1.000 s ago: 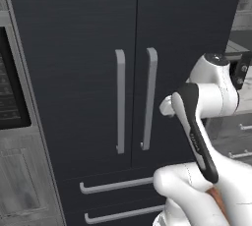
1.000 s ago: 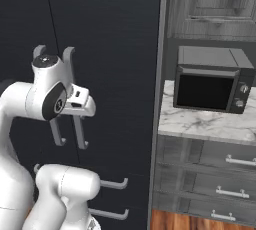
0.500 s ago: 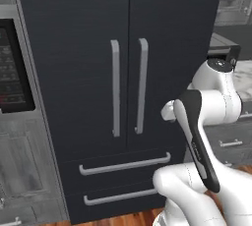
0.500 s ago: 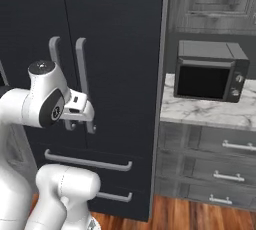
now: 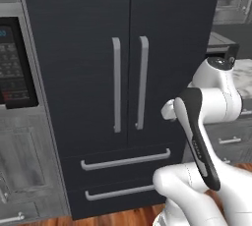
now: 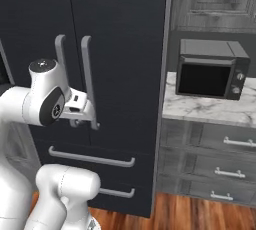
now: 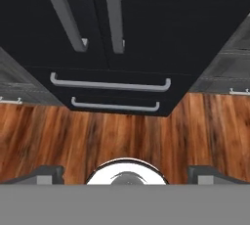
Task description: Retrieve the mango and banana from the fridge and place them into the bowl on the dining table.
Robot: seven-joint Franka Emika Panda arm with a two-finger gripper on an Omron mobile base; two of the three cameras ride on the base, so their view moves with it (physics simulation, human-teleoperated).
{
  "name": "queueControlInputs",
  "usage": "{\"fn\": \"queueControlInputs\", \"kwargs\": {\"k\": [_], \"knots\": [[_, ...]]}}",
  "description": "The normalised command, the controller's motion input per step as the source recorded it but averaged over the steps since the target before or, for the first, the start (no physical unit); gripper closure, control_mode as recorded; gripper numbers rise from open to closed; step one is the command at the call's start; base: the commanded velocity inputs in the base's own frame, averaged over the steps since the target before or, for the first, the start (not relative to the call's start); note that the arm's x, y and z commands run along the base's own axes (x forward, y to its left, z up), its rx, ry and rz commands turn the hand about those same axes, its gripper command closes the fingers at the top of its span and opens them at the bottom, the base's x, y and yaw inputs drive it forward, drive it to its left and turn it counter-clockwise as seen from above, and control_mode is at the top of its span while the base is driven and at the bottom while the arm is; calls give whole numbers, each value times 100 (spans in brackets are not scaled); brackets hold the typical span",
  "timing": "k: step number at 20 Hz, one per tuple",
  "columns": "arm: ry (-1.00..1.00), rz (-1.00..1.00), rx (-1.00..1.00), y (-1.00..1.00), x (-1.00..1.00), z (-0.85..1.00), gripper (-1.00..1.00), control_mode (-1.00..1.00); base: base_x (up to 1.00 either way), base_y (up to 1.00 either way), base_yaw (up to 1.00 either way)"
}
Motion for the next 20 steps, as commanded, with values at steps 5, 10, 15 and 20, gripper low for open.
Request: {"fn": "queueControlInputs", "kwargs": {"k": [5,10,15,20], "knots": [[0,0,0,0,0,0,-100,100,-2,50,0],[0,0,0,0,0,0,-100,100,-24,45,0],[0,0,0,0,0,0,-100,100,-54,3,0],[-1,0,0,0,-1,0,-100,-100,-13,0,0]]}}
